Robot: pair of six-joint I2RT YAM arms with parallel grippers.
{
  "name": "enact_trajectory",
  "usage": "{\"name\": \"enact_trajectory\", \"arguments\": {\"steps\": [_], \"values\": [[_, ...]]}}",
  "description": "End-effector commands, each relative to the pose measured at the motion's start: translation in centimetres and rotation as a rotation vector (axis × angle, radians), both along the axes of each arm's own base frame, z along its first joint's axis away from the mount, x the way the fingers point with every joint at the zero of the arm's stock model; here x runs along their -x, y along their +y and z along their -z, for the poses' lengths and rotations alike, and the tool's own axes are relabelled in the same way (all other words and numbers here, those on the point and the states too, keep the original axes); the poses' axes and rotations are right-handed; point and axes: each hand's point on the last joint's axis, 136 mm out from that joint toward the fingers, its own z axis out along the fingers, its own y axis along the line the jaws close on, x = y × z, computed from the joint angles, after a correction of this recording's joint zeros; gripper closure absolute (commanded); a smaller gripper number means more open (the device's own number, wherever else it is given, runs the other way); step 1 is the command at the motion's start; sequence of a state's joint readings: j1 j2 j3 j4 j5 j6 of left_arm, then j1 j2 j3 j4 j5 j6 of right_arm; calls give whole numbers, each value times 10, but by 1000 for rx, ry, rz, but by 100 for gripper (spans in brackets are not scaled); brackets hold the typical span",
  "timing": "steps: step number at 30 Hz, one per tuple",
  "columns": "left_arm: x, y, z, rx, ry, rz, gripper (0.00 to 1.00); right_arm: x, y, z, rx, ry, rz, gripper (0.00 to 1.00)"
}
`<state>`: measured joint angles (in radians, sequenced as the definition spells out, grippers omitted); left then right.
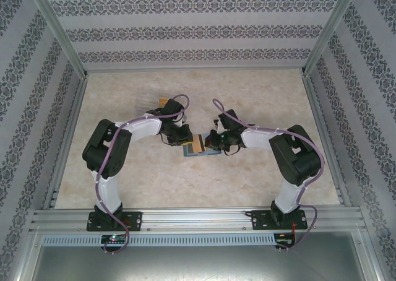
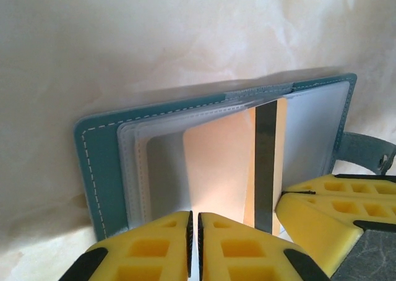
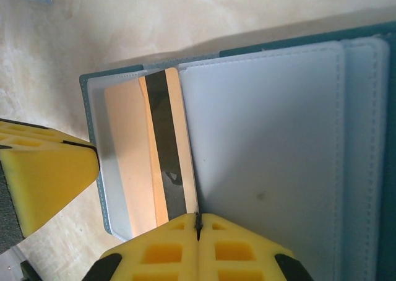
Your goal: Take the credit cards out of the card holder
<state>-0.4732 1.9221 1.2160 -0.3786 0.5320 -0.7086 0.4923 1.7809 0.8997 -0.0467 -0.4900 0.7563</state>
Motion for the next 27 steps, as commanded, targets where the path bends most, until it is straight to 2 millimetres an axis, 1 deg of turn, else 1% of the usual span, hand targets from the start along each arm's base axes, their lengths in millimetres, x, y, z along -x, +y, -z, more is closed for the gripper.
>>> {"name": "enact_trajectory", "arguments": {"steps": [1,4,6,10,14,17,19,22,27], "values": [[6,-7,12,-4,32,13,88,0,1,6,-14,11,-9,92],[12,0,27,-50,65,11,91,0,3,7,-27,21,-13,82],[19,6,36,-85,83,15,91,1,4,10,-28,38,-19,79],[29,21,50,-153,103,10,92,3,5,17,-25,61,-26,78],[31,24,54,-174,106,13,92,3,7,17,-38,61,-32,78],[31,24,56,-175,109,18,92,1,13,11,-95,43,-52,78],[31,24,58,-176,111,20,92,0,16,6,-122,30,-63,78],[32,27,61,-195,113,15,92,-1,16,4,-127,25,-65,82],[33,29,65,-200,115,6,92,0,10,4,-117,18,-50,94]]}}
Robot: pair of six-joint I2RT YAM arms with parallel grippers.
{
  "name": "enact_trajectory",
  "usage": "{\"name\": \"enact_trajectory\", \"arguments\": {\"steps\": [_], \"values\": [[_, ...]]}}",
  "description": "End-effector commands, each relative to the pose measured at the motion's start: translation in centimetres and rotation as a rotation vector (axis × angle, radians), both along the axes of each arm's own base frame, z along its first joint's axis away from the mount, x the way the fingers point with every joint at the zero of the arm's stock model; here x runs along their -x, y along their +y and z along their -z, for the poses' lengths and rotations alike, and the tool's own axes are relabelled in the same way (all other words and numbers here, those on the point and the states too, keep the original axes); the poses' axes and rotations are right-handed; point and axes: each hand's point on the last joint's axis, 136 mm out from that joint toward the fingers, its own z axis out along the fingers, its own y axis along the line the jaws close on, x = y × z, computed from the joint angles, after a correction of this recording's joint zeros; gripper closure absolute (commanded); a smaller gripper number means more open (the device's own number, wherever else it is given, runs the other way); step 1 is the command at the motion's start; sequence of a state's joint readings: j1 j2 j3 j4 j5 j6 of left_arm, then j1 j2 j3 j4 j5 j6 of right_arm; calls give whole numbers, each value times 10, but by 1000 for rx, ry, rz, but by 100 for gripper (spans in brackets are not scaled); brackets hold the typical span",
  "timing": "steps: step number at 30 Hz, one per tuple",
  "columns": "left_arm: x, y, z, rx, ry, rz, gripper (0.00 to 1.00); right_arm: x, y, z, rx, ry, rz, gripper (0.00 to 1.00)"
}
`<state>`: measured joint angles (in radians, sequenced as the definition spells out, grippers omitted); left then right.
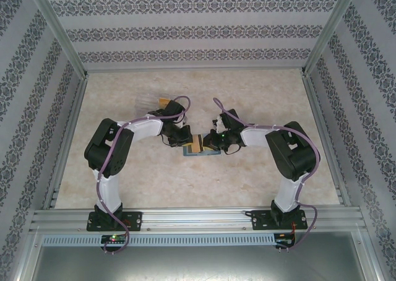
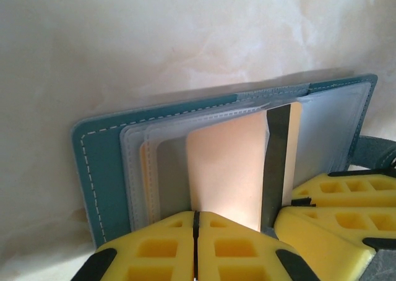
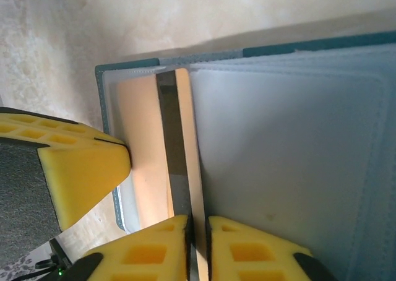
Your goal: Take the credit cards out of the card holder
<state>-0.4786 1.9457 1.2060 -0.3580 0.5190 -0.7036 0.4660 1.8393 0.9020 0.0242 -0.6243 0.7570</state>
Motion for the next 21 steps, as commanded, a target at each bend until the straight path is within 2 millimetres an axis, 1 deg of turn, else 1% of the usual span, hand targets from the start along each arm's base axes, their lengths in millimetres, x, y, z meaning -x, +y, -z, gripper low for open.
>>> {"name": "enact_trajectory", "arguments": {"steps": [1,4,7,9,11,13,15,18,21], "values": [[33,30,54,-186,112,1,92,0,-3,0,-5,-30,3,96],[30,29,50,-178,100,3,90,0,-13,-3,21,-59,21,100],[27,22,42,-137,81,18,82,5,-26,-5,61,-82,40,100],[25,20,37,-126,67,21,80,12,-33,-5,94,-103,42,100],[21,16,31,-109,46,27,77,17,-37,-10,96,-124,37,100],[15,9,22,-74,20,30,72,19,-38,-19,91,-158,28,100],[5,0,8,-14,-13,29,66,18,-38,-30,80,-199,18,100],[-13,-11,-24,99,-81,9,57,13,-35,-52,49,-267,8,100],[-34,-6,-59,159,-169,-27,46,5,-29,-72,12,-324,5,100]]}}
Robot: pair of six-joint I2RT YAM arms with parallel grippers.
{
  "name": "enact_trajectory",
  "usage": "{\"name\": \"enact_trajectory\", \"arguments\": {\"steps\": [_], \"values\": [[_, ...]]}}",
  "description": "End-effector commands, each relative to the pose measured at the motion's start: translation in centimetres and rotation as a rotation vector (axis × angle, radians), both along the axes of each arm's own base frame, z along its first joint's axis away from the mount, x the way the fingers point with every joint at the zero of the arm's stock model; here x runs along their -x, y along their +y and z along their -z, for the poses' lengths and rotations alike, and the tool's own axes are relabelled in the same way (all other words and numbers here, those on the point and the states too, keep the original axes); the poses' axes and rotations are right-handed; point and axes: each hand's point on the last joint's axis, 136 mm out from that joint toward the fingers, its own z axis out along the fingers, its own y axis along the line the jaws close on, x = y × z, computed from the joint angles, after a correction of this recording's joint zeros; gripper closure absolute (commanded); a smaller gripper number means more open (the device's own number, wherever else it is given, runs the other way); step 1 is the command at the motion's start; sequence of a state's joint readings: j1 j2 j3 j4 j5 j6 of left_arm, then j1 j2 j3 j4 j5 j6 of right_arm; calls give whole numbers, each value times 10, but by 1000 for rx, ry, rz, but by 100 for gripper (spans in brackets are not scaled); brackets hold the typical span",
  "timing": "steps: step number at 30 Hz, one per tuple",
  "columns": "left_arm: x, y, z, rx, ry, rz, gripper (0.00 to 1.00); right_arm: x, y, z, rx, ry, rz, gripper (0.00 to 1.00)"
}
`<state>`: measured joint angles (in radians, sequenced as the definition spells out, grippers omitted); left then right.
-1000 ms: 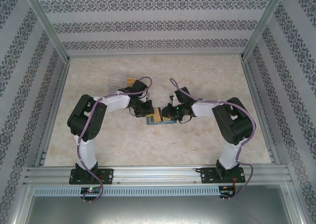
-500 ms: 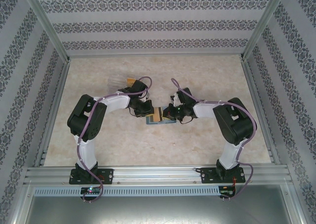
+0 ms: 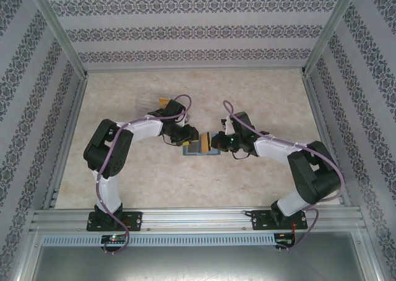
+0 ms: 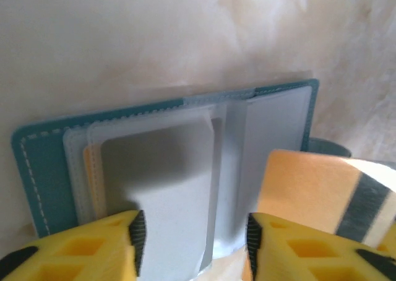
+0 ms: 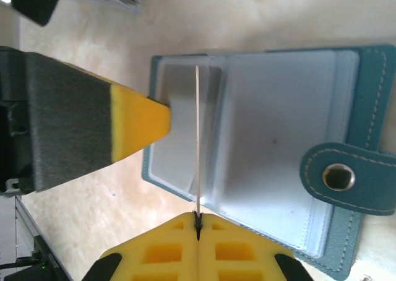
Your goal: Take the credit cards out of the card holder
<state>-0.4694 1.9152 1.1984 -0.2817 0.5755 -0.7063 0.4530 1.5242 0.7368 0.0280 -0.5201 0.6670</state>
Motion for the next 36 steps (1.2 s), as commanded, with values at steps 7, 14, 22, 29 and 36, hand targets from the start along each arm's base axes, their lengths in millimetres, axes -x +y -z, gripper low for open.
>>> {"name": "enact_trajectory", "arguments": {"steps": [7,14,22,29,36], "values": [[-47,29,-88,286,-210,-122,24,-35,22,-70,-136,-182,-65,100],[-39,19,-120,463,-272,-53,15,-53,39,-105,-276,-212,-95,100],[-40,8,-147,577,-316,19,28,-64,41,-122,-392,-193,-102,100],[-39,6,-152,601,-321,26,59,-65,41,-124,-428,-180,-104,100],[-37,8,-155,583,-340,27,92,-66,38,-118,-425,-171,-93,100]]}}
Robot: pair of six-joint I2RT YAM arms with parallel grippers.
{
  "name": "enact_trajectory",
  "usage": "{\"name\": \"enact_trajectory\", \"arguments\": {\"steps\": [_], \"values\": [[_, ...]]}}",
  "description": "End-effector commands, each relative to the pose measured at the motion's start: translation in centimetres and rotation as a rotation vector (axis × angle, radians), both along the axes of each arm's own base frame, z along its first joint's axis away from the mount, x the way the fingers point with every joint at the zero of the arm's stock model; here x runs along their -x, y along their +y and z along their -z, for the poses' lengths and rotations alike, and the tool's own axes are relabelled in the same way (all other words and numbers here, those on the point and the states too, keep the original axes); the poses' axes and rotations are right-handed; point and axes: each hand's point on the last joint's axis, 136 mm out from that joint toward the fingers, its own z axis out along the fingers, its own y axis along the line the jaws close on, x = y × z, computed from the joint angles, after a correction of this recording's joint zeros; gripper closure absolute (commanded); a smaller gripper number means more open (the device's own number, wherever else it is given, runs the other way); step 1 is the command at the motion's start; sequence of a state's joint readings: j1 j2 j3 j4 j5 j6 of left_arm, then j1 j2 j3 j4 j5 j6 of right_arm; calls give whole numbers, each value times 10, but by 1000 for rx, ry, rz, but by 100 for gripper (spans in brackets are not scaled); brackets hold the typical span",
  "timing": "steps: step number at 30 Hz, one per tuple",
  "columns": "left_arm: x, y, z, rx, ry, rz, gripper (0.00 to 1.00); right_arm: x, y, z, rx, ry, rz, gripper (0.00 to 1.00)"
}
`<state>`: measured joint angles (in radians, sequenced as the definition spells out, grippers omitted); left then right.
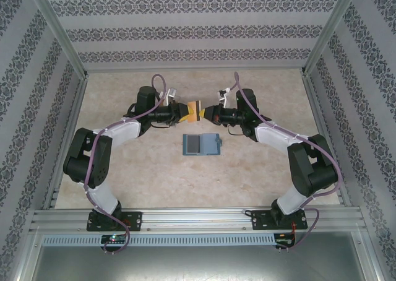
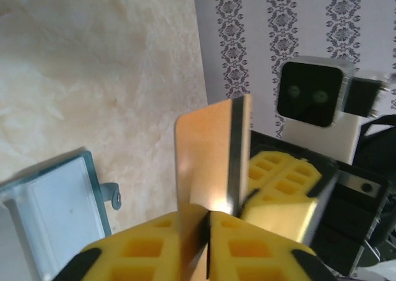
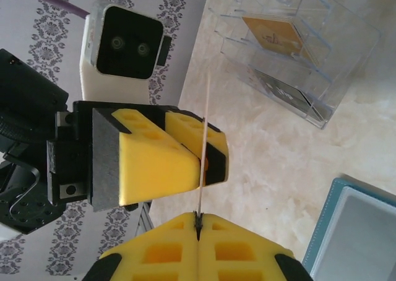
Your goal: Take the credit cards out of the card holder
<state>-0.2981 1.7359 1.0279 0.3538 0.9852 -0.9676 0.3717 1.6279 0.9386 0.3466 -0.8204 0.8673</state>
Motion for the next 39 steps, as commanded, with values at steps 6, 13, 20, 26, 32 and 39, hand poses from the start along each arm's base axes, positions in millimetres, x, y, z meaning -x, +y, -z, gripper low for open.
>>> {"name": "enact_trajectory", "arguments": {"steps": [6,13,20,26,32,39], "values": [[5,21,-2,-231,-86,-48,100,0,-15,12,89,-19,34,62],[13,88,20,-698,-57,-198,100,-1,-46,31,331,-73,128,34],[5,146,22,-945,92,-461,100,-1,-53,39,405,-79,155,24],[-31,119,22,-752,234,-599,100,0,-55,40,415,-81,178,22],[-43,123,22,-792,463,-843,100,5,-61,37,421,-98,199,14],[-40,128,30,-714,587,-1048,100,10,-69,30,451,-156,213,3]]}}
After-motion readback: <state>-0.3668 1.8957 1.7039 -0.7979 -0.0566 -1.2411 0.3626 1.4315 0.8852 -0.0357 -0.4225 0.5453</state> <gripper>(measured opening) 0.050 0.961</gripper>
